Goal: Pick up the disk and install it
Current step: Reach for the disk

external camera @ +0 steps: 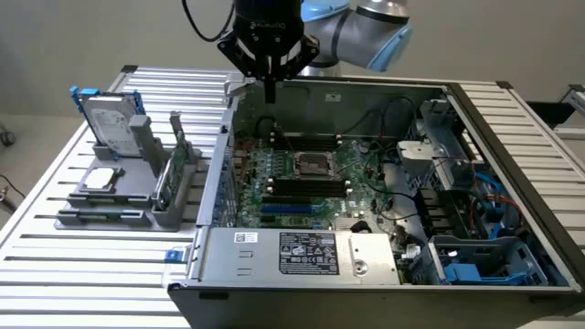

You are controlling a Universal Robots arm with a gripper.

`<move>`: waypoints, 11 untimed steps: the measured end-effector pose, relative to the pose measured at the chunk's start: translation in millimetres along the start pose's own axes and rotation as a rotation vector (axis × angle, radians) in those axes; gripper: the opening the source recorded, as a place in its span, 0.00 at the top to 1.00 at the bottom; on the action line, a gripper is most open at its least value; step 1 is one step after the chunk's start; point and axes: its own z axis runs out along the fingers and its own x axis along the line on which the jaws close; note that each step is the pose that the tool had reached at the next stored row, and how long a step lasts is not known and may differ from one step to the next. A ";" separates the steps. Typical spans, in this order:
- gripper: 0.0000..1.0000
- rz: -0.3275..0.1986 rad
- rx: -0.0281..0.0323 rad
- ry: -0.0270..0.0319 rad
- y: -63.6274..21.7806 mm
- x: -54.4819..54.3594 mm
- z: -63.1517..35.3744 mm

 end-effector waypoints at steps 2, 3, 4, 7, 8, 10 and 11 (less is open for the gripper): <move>0.89 0.000 0.0000 0.0000 0.0 0.0 0.0; 0.89 0.000 -0.0001 0.0000 0.0 0.0 0.0; 0.89 0.000 -0.0001 0.0000 0.0 0.0 0.0; 0.89 0.000 -0.0001 -0.0001 0.0 0.0 0.0; 0.89 0.000 -0.0001 -0.0001 0.0 0.0 0.0; 0.89 0.000 0.0001 -0.0003 0.0 5.4 -0.1; 0.89 0.000 0.0000 -0.0003 0.2 9.9 -0.2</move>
